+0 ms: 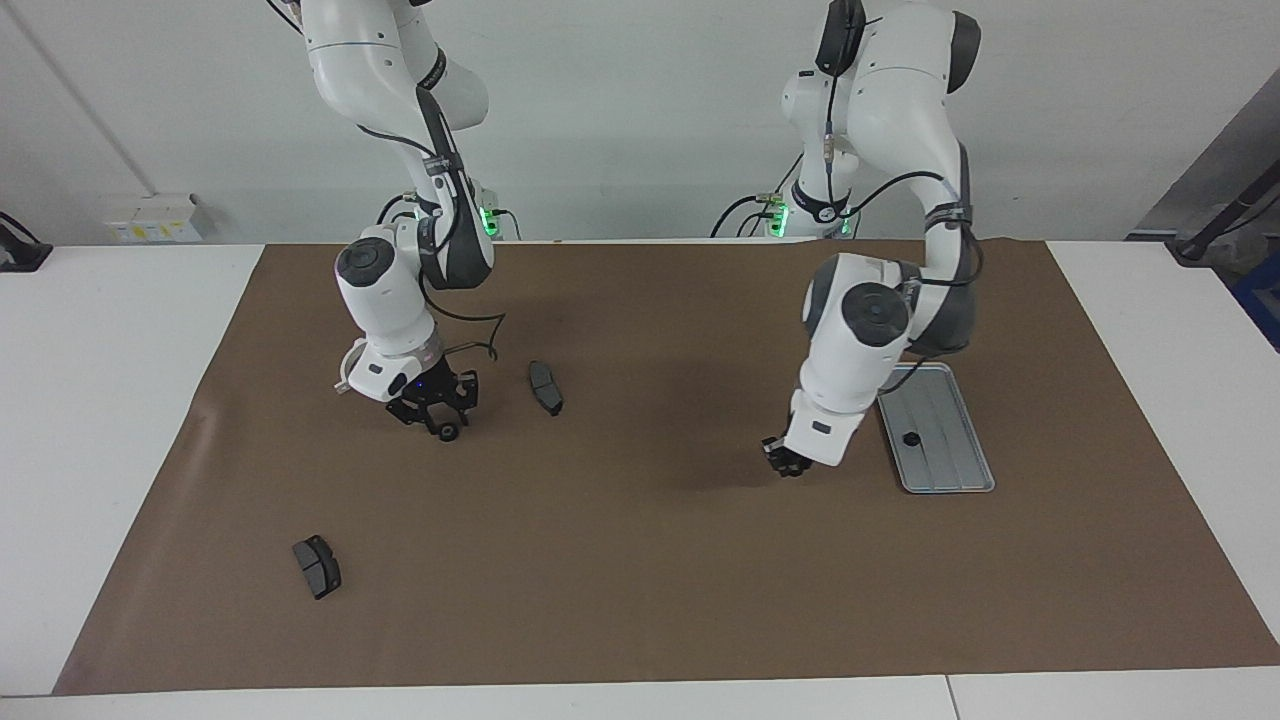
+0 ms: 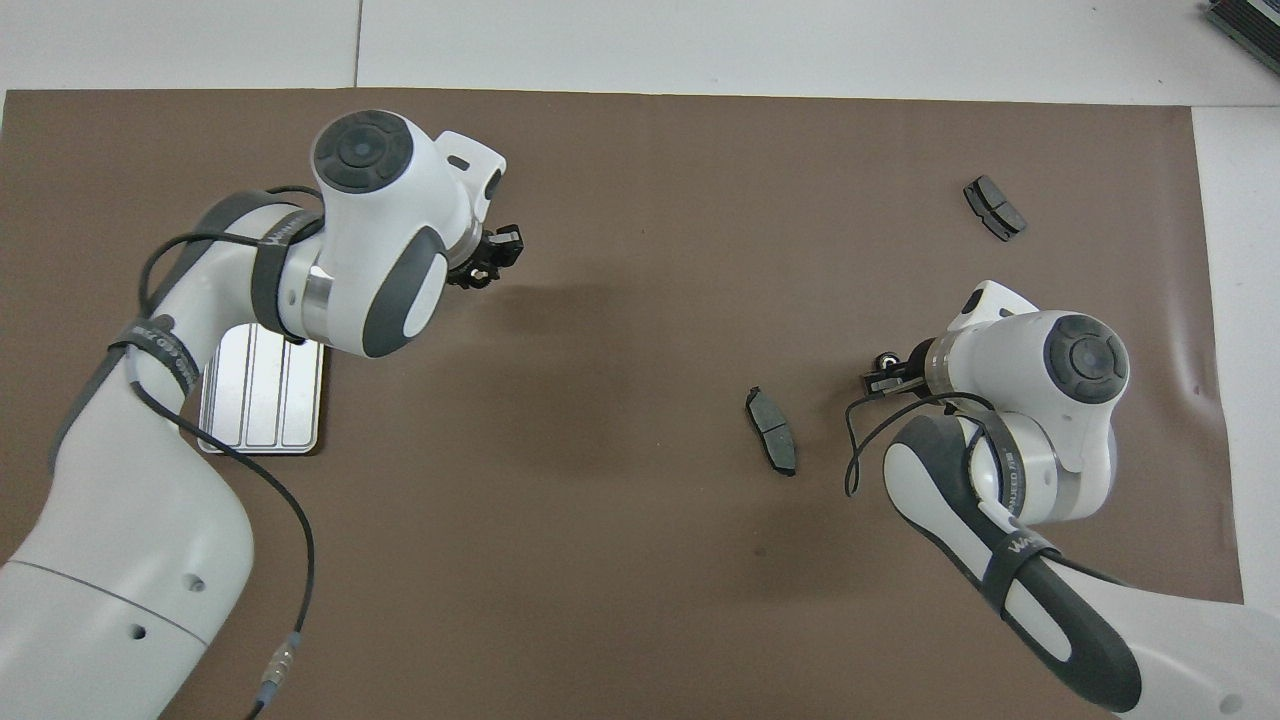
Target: Pick bearing gear from pile to tray
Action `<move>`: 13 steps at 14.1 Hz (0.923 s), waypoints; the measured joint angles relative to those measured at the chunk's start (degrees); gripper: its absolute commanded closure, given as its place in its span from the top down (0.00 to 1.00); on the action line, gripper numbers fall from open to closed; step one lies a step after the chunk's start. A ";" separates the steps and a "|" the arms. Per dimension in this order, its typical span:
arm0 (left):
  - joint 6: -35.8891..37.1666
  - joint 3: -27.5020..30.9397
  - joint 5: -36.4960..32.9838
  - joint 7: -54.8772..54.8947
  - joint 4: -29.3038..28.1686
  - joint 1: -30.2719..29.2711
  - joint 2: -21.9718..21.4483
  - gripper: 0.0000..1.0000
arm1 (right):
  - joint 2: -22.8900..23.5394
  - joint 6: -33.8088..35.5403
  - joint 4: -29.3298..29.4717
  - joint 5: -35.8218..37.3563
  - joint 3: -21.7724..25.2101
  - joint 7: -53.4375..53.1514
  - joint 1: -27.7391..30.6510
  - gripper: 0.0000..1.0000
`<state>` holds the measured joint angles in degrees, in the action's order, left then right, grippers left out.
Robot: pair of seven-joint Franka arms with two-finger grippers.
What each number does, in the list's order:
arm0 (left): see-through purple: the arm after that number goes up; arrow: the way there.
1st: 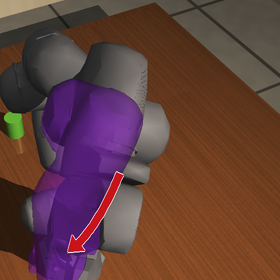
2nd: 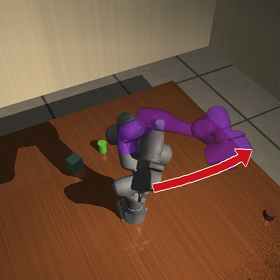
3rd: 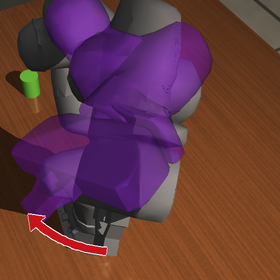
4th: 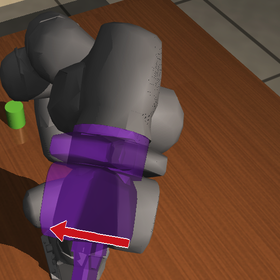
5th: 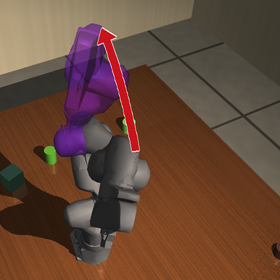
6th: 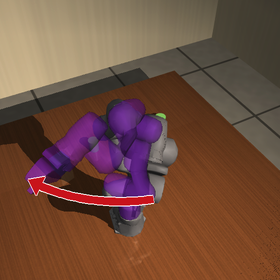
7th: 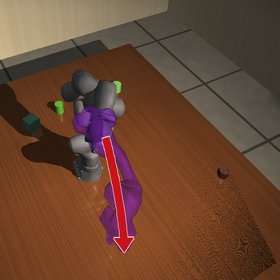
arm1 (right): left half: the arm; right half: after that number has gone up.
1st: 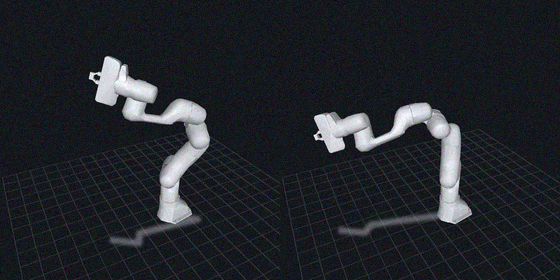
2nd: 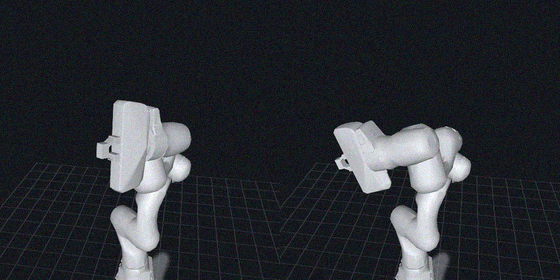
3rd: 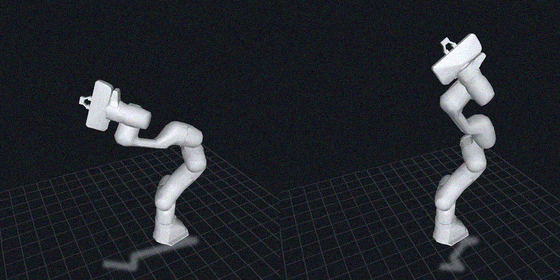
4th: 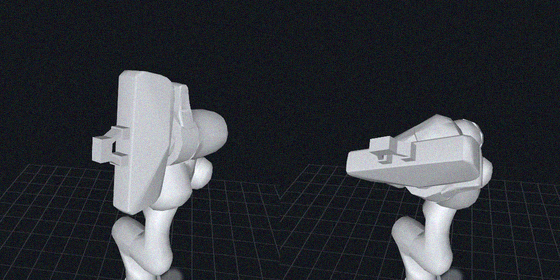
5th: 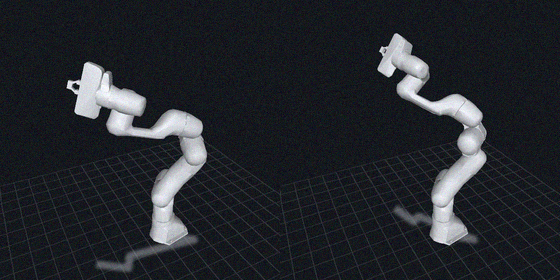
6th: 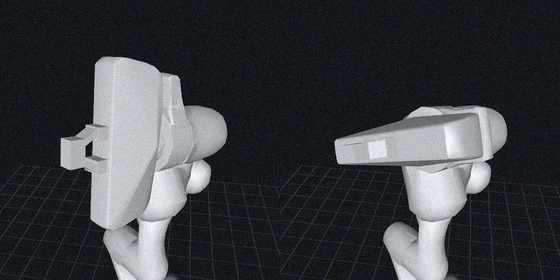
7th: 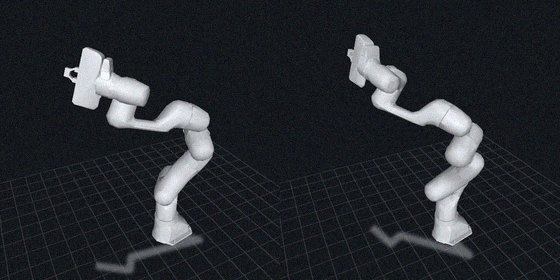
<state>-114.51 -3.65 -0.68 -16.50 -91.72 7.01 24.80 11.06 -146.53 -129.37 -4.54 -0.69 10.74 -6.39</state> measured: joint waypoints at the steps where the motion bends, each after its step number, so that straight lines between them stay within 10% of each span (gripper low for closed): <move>1: 0.02 -0.02 0.00 4.26 -2.38 -2.13 -1.17 0.00 | -0.08 -0.01 -0.01 0.00 0.18 0.00 0.00 0.02; 9: -5.45 -0.09 0.00 21.17 -20.59 -9.65 -8.26 0.02 | -0.96 6.39 5.12 -0.64 -0.46 -8.54 -0.78 0.00; 13: -8.65 -0.37 0.00 21.29 -25.37 -9.64 -10.19 0.73 | -1.55 17.38 16.79 -0.69 -5.66 -25.41 -1.29 0.00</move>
<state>-123.17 -4.02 -0.67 4.79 -117.08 -2.64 14.62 9.51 -129.15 -112.58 -5.23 -6.35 -14.66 -7.69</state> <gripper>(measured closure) 0.626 0.674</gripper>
